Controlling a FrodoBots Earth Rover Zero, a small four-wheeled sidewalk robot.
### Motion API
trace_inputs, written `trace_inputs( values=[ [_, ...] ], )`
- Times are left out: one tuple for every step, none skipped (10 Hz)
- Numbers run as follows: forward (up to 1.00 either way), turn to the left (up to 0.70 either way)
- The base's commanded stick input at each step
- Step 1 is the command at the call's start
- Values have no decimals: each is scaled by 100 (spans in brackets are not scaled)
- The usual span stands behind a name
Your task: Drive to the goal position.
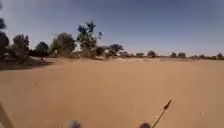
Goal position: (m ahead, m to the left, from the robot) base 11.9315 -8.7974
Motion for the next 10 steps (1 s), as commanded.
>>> trace_inputs(
  values=[
    [70, 0],
    [70, 0],
    [70, 0],
    [70, 0],
    [70, 0],
    [70, 0],
    [70, 0],
    [70, 0],
    [70, 0],
    [70, 0]
  ],
)
